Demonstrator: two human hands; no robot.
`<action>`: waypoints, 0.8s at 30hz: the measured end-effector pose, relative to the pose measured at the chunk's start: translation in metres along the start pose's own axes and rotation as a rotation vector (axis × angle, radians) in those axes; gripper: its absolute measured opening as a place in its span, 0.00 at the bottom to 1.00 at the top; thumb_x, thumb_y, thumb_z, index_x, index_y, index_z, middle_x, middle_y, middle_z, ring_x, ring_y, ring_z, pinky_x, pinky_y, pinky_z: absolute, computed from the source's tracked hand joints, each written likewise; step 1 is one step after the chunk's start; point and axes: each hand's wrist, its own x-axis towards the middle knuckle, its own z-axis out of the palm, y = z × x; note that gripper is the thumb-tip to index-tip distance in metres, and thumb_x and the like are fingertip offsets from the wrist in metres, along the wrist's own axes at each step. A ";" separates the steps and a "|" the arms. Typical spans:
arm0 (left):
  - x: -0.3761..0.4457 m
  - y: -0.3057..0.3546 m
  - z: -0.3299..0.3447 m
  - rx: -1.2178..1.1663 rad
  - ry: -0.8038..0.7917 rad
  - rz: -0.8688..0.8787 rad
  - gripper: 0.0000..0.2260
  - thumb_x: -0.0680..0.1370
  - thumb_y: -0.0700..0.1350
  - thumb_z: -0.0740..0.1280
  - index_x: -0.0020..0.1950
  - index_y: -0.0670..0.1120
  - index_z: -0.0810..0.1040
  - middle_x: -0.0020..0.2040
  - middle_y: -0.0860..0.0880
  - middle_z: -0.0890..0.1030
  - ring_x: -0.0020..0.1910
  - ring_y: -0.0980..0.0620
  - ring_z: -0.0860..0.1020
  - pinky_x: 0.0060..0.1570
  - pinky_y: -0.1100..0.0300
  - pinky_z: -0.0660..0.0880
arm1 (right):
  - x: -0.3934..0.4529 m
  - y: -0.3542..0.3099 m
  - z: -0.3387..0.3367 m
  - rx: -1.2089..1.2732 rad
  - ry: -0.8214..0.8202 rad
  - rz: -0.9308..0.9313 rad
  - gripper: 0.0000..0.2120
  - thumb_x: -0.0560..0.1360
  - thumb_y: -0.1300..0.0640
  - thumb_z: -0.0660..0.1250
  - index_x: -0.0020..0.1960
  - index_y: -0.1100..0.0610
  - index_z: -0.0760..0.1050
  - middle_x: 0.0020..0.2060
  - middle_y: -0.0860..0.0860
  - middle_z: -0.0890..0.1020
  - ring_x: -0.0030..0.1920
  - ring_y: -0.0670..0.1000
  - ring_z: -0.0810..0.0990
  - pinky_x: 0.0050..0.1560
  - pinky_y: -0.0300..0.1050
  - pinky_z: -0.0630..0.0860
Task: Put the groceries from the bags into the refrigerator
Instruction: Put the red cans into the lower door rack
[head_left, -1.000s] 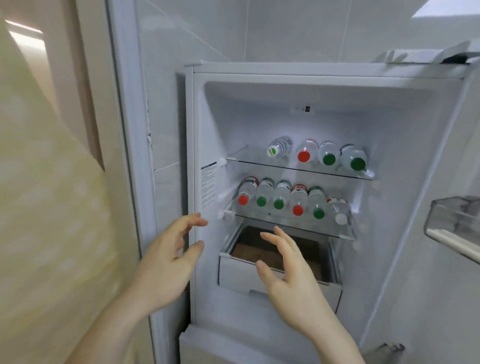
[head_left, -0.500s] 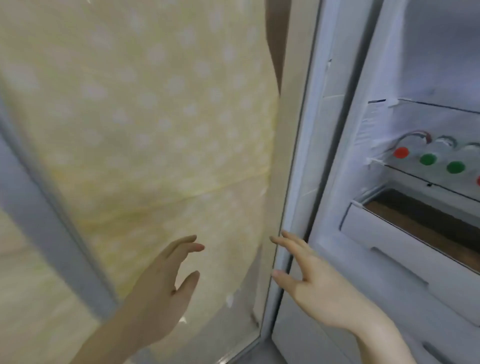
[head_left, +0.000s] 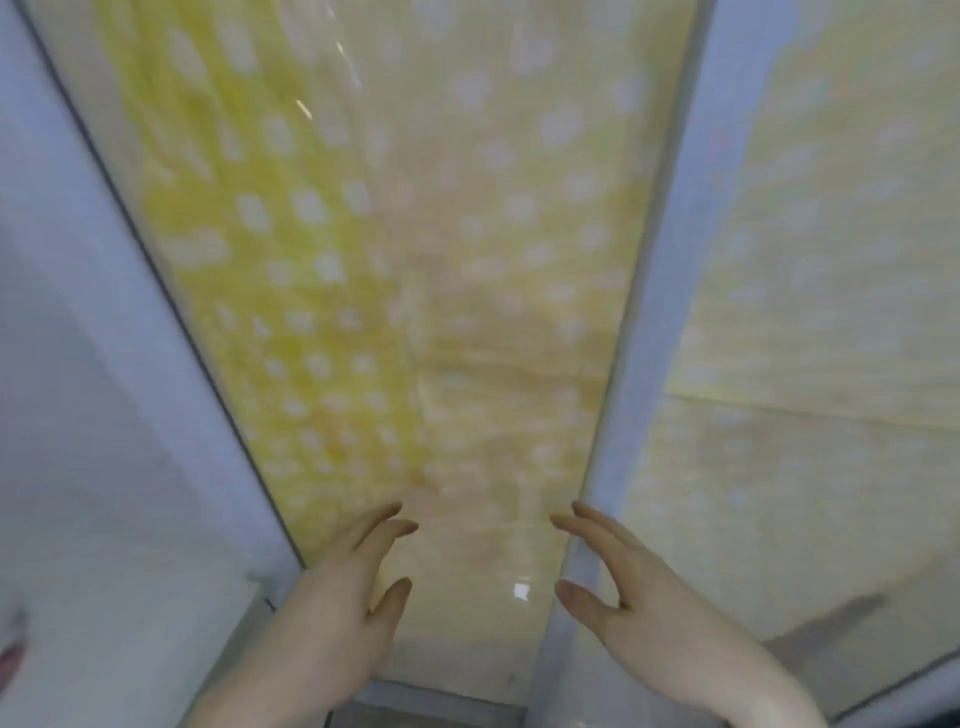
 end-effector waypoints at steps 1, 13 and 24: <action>-0.008 -0.012 -0.005 0.013 0.015 -0.025 0.21 0.81 0.52 0.64 0.73 0.62 0.66 0.76 0.68 0.56 0.75 0.62 0.60 0.69 0.66 0.63 | 0.009 -0.010 0.007 0.005 -0.037 -0.022 0.27 0.81 0.43 0.64 0.77 0.35 0.58 0.75 0.29 0.52 0.75 0.32 0.53 0.72 0.33 0.56; -0.151 -0.079 -0.033 0.127 0.367 -0.617 0.24 0.79 0.52 0.67 0.75 0.58 0.67 0.78 0.62 0.58 0.76 0.59 0.59 0.69 0.74 0.49 | 0.112 -0.107 0.096 -0.191 -0.482 -0.485 0.28 0.82 0.41 0.62 0.77 0.34 0.55 0.77 0.31 0.50 0.80 0.41 0.54 0.77 0.42 0.57; -0.313 -0.031 -0.019 0.163 0.692 -1.112 0.23 0.80 0.53 0.67 0.74 0.61 0.66 0.77 0.66 0.56 0.77 0.60 0.58 0.71 0.65 0.62 | 0.076 -0.209 0.201 -0.201 -0.832 -0.930 0.27 0.81 0.43 0.64 0.77 0.36 0.57 0.80 0.34 0.49 0.79 0.40 0.55 0.75 0.35 0.53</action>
